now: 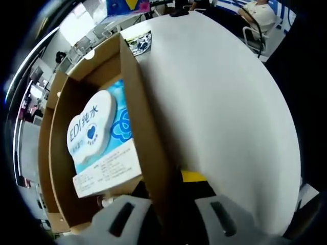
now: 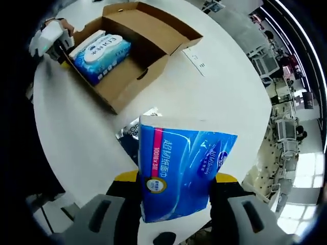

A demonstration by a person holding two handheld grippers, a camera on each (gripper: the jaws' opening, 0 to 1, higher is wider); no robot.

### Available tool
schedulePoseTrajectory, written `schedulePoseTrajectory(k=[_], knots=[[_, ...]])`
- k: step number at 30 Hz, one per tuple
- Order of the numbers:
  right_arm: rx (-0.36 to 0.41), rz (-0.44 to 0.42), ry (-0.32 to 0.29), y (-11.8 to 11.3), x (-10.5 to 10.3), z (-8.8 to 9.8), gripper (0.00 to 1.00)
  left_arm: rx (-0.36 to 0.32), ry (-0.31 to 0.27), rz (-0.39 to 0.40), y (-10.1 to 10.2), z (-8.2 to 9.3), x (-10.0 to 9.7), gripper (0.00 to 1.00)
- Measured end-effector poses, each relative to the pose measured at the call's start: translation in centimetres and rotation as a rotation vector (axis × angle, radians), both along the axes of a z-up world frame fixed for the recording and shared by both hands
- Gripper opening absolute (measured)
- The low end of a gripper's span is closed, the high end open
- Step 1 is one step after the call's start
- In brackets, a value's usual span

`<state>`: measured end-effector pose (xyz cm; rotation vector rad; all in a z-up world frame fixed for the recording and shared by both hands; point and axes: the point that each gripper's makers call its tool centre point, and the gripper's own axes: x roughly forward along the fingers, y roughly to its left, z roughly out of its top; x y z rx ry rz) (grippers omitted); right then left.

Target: Operate the shoe box by opening the lid, removing the specified soft item, and placing it in the target area until the item is outside and the box remains undamaged.

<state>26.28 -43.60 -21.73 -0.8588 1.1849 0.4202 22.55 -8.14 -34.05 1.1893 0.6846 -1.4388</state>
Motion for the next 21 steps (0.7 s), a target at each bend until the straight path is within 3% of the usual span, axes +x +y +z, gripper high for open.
schedulePoseTrajectory(k=[19,21], knots=[[-0.088,0.182,0.050,0.2,-0.2,-1.7,0.52,-0.002,0.003,0.000,-0.1,-0.1,0.0,0.07],[-0.083,0.237,0.067,0.5,-0.3,-2.1,0.52,-0.003,0.003,0.000,-0.1,-0.1,0.0,0.07]])
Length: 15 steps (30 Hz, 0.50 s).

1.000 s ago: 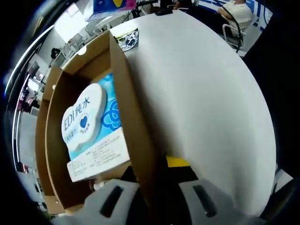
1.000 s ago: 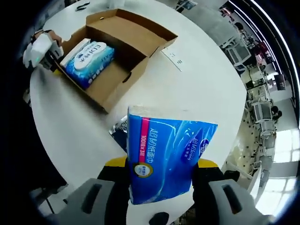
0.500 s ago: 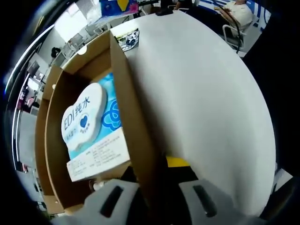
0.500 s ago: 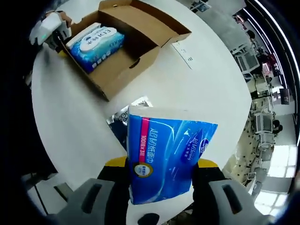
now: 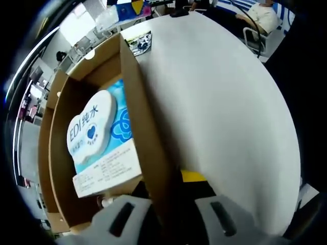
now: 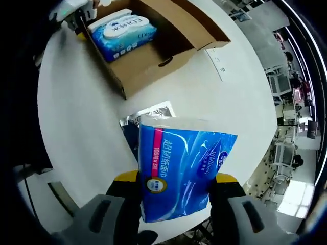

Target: Operate the shoe box by opening the lid, removing the specified soft item, and placing it in the target area until the item is outside and the box remains undamaged.

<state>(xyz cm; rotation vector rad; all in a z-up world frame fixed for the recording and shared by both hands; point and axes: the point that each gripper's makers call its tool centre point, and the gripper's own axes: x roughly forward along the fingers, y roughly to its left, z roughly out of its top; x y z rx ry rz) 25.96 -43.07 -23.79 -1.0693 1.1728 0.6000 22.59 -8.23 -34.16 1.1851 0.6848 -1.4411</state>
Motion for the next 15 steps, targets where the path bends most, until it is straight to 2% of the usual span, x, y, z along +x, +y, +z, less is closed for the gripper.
schedulePoseTrajectory(k=[2,15], knots=[[0.006,-0.012,0.002,0.0,-0.1,-0.3,0.52,0.000,0.001,0.000,0.0,0.0,0.0,0.07],[-0.053,0.077,0.012,0.0,0.1,-1.2,0.53,-0.003,0.005,0.001,0.0,0.0,-0.1,0.07]])
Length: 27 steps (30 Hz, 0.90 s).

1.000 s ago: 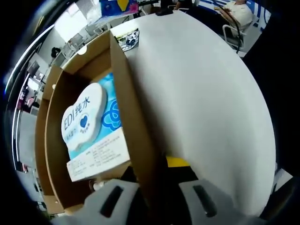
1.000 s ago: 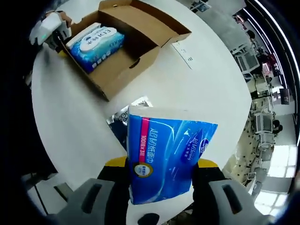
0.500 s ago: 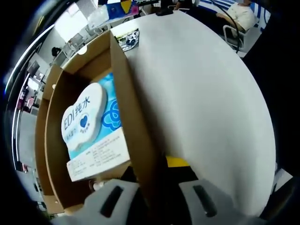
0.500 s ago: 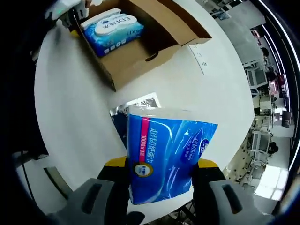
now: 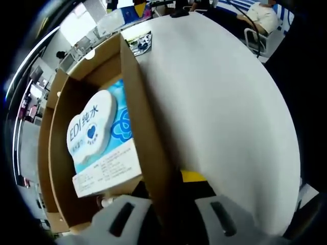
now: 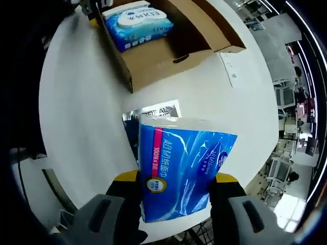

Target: Operate the shoe box by opening the lid, removing the specified soft item, and placing it in the target area until the item is outside and the box remains undamaged.

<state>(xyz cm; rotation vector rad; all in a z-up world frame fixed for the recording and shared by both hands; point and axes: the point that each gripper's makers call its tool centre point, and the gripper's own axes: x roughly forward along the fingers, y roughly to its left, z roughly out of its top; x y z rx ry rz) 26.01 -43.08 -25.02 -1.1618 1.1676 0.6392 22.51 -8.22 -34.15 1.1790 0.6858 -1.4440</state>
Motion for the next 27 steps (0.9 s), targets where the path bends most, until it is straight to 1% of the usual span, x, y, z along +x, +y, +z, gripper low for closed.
schedulePoseTrajectory(k=[8,13,18,23,27], knots=[[-0.019,0.051,0.009,0.2,0.1,-0.9,0.53,-0.001,0.000,-0.001,0.0,0.0,0.0,0.07],[-0.055,0.078,0.013,-0.1,0.2,-1.2,0.53,-0.001,0.000,-0.001,0.0,0.0,-0.1,0.07],[-0.060,0.090,0.016,-0.1,0.3,-1.5,0.53,-0.001,0.000,-0.001,0.0,0.0,-0.1,0.07],[-0.075,0.125,0.030,0.1,0.1,-2.4,0.53,-0.002,0.000,-0.001,0.0,0.0,0.0,0.07],[-0.081,0.151,0.027,0.3,0.3,-2.6,0.53,-0.004,0.004,-0.002,0.0,0.0,0.0,0.07]])
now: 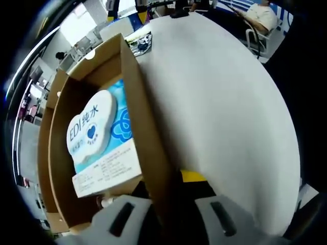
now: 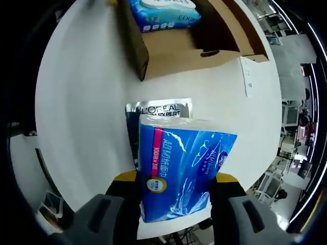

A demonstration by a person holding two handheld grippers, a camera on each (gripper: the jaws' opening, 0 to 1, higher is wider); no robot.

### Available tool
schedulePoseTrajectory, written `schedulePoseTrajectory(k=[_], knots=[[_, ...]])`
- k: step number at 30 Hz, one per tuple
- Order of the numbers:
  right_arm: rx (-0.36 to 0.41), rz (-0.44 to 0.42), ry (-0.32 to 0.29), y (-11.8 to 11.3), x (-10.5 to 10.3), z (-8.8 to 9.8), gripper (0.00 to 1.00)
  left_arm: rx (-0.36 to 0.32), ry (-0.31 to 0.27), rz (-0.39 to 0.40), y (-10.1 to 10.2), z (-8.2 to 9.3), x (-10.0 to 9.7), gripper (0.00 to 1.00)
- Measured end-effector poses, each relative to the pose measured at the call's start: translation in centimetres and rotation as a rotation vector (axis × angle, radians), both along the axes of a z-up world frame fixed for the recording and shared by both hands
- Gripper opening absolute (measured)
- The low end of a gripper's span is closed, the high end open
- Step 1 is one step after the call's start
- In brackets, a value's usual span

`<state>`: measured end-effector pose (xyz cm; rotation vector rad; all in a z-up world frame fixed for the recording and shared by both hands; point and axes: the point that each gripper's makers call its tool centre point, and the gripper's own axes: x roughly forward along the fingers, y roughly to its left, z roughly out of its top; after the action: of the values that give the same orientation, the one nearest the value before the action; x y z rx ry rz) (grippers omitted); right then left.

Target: Operate the shoe box by opening the lid, removing the specified soft item, and placing it in the target area until the item is outside and the box remains undamaged.

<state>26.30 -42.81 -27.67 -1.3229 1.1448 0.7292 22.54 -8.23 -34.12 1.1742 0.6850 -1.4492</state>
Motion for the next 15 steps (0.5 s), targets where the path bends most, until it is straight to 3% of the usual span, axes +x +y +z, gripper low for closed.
schedulePoseTrajectory(k=[15], knots=[[-0.020,0.056,0.019,0.80,0.26,-1.01,0.53,0.000,-0.001,0.000,-0.07,-0.03,0.04,0.07]])
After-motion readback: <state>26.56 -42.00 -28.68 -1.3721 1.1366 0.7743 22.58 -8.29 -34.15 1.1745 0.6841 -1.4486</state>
